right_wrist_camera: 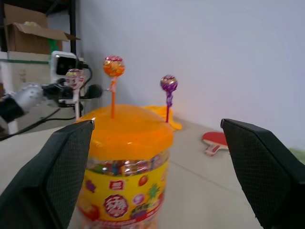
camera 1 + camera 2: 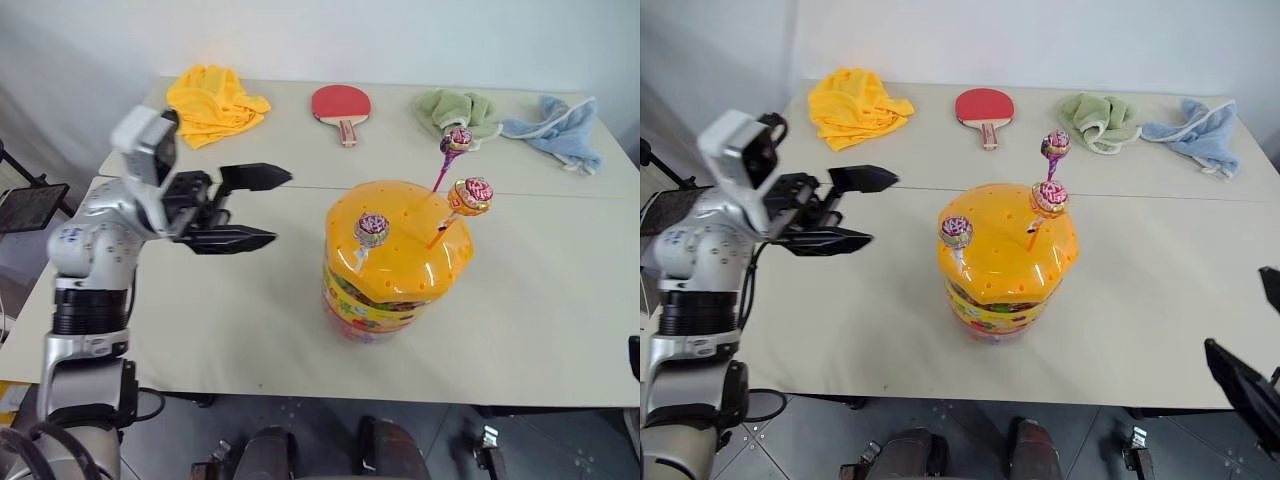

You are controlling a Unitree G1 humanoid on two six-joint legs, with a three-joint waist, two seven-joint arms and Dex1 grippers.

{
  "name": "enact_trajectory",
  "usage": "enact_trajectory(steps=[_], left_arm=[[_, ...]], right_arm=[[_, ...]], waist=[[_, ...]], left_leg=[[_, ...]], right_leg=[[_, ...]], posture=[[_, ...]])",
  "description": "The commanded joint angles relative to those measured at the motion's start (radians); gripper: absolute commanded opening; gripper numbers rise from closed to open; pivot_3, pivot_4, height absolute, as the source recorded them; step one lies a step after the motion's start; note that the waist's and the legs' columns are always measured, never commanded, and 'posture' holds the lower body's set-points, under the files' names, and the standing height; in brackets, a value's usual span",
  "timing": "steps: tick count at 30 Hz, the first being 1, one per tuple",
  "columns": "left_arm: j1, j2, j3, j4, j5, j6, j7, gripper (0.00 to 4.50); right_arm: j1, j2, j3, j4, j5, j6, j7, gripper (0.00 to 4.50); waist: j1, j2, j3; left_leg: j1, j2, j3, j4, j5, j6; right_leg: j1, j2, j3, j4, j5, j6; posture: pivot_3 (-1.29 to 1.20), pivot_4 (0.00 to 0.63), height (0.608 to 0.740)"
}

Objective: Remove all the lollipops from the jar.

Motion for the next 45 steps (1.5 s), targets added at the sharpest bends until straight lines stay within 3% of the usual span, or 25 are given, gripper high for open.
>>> enact_trajectory(steps=[1, 7, 17, 23, 27, 39, 45], left_arm=[[-0.071, -0.027, -0.053, -0.024, 0.011, 0.045, -0.003, 4.5], [-0.145, -0.103, -0.113, -0.013, 0.034, 0.097, 0.028, 4.5], [-0.09, -0.054, -0.111, -0.131, -0.005, 0.158, -0.065, 4.5], [-0.092, -0.083, -0.121, -0.138, 0.007, 0.161, -0.033, 4.5], [-0.103, -0.115, -0.128, -0.136, 0.028, 0.161, 0.026, 3.68], [-0.108, -0.113, -0.109, -0.151, -0.029, 0.221, 0.014, 0.11], [-0.149, -0.17, 0.0, -0.096, -0.143, 0.313, 0.135, 0.05]], right_arm=[[0.029, -0.011, 0.024, -0.119, 0.048, 0.021, 0.023, 4.45], [-0.061, -0.085, 0.072, -0.082, -0.007, 0.036, 0.001, 4.45], [-0.106, -0.1, 0.119, -0.1, -0.048, 0.056, -0.068, 4.45], [-0.118, -0.106, 0.136, -0.099, -0.06, 0.058, -0.075, 4.45], [-0.108, -0.117, 0.133, -0.135, 0.041, 0.08, -0.136, 4.5], [-0.143, -0.118, 0.18, -0.18, 0.051, 0.074, -0.199, 4.5], [-0.169, -0.138, 0.182, -0.166, 0.079, 0.083, -0.222, 4.5]], waist=[[-0.003, -0.001, 0.0], [-0.006, -0.002, 0.0], [-0.002, -0.002, 0.0], [-0.002, -0.002, 0.0], [-0.001, -0.002, 0.0], [-0.001, -0.002, 0.0], [-0.001, -0.002, 0.0]], left_leg=[[0.0, 0.0, 0.0, 0.0, 0.0, 0.0], [0.001, 0.0, 0.001, 0.001, 0.0, 0.0], [-0.001, 0.0, -0.001, 0.002, 0.0, 0.0], [-0.001, 0.0, -0.001, 0.002, 0.0, 0.0], [-0.001, 0.0, -0.001, 0.003, 0.0, 0.0], [-0.001, 0.0, -0.004, 0.003, 0.0, 0.0], [-0.001, 0.0, -0.011, 0.005, 0.0, 0.0]], right_leg=[[0.0, 0.0, 0.0, 0.0, 0.0, 0.0], [0.0, 0.001, 0.004, -0.001, 0.0, 0.0], [-0.001, 0.002, 0.005, 0.0, 0.0, 0.0], [0.0, 0.002, 0.005, 0.0, 0.0, 0.0], [0.0, 0.002, 0.005, 0.001, 0.0, 0.0], [0.0, 0.002, 0.005, 0.0, 0.0, 0.0], [0.0, 0.002, 0.005, 0.001, 0.0, 0.0]], posture=[[0.0, 0.15, 0.74], [0.0, 0.15, 0.74], [0.0, 0.15, 0.74], [0.0, 0.15, 0.74], [0.0, 0.15, 0.74], [0.0, 0.15, 0.74], [0.0, 0.15, 0.74]])
